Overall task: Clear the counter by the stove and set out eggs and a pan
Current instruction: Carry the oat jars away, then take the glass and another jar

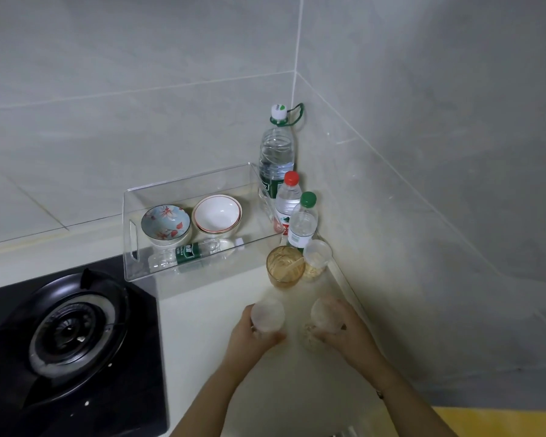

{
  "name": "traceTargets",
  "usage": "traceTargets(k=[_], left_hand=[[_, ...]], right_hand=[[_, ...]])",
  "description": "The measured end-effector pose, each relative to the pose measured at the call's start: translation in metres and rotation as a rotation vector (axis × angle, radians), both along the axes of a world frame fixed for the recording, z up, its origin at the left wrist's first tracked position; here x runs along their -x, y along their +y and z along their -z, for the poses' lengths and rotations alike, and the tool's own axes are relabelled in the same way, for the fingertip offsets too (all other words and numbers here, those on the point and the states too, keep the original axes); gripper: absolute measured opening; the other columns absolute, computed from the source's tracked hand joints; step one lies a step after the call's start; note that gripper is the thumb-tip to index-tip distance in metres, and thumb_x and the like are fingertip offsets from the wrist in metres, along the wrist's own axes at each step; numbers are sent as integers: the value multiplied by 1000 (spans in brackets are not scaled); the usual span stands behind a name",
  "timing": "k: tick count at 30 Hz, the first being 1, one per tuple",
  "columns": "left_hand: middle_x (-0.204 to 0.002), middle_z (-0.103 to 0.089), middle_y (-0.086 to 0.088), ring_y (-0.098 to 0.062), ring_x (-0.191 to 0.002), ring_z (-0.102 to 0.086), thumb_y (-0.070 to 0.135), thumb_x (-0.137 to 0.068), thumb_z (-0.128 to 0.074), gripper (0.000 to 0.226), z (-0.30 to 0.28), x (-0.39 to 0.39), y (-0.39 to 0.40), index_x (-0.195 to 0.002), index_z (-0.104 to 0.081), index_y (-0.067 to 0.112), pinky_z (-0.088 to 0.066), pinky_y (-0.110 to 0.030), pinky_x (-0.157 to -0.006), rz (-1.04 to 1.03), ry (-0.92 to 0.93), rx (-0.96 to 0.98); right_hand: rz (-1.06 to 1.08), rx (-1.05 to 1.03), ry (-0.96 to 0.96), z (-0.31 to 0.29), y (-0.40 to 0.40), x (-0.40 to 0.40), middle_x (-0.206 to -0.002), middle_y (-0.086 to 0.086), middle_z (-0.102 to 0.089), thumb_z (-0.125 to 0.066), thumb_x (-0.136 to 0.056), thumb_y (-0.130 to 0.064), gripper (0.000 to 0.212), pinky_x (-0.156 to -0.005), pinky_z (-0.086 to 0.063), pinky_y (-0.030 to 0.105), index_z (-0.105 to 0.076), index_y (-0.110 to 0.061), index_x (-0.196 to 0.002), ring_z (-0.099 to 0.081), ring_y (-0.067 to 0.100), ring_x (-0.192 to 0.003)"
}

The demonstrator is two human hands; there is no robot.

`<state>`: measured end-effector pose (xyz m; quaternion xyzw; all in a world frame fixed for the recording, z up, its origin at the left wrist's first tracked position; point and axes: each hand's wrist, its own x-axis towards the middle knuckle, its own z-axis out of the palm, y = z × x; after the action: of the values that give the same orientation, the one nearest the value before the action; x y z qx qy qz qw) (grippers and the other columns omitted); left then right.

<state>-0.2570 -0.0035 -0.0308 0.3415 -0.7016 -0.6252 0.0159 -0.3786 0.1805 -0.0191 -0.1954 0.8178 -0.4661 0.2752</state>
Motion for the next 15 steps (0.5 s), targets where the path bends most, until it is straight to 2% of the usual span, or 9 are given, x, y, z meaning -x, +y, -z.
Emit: traceTargets(k=[2,4,7,9,11,12,15], left_hand=[[-111,-65,8,-10,-102,-62,39,-66,-83,57,-13,-7,-3,-115,-55,31,-50,-18,-76,-28,37,-108],[-112,-67,6,-14,-105,-62,39,-77,-77,50,-30,-14,-6,-121,-56,30,-52,-19,-77,-36,73,-200],[-109,-72,-4,-23,-104,-67,48,-79,-69,47,-52,-27,-11,-119,-62,23,-55,-37,-84,-87,137,-387],[-108,-72,-11,-26,-99,-69,49,-81,-55,49,-66,-35,-12,-116,-63,15,-55,-40,-80,-79,145,-484],[-108,-71,-16,-29,-91,-69,51,-87,-49,53,-76,-42,-10,-120,-60,12,-55,-38,-70,-81,173,-549],[-109,-70,-18,-29,-88,-68,52,-89,-49,53,-79,-46,-9,-124,-57,12,-55,-38,-68,-88,205,-590],[-114,-66,-24,-33,-81,-67,49,-89,-48,51,-86,-57,1,-133,-50,25,-55,-40,-69,-116,304,-697]], right_hand=[[35,92,-145,-12,1,-6,-127,-23,-48,-83,-73,-20,81,-80,-50,16,-36,-46,-134,-51,-13,-110],[76,173,-271,-23,2,-13,-119,-11,-56,-82,-72,-11,83,-72,-52,16,-33,-39,-134,-61,-6,-99],[179,294,-451,-35,0,-25,-113,6,-67,-87,-63,-29,74,-73,-53,23,-45,-34,-124,-69,14,-92],[240,406,-586,-39,-1,-34,-118,15,-65,-78,-65,-43,65,-76,-55,33,-53,-25,-122,-68,20,-94],[255,511,-716,-46,-5,-45,-120,17,-63,-63,-85,-47,50,-79,-55,43,-57,-19,-126,-65,28,-103],[275,545,-793,-52,-8,-51,-116,17,-65,-54,-89,-48,47,-77,-55,47,-59,-18,-125,-66,31,-101],[330,573,-939,-65,-10,-63,-101,19,-69,-39,-87,-55,56,-70,-55,42,-61,-15,-120,-68,31,-81]])
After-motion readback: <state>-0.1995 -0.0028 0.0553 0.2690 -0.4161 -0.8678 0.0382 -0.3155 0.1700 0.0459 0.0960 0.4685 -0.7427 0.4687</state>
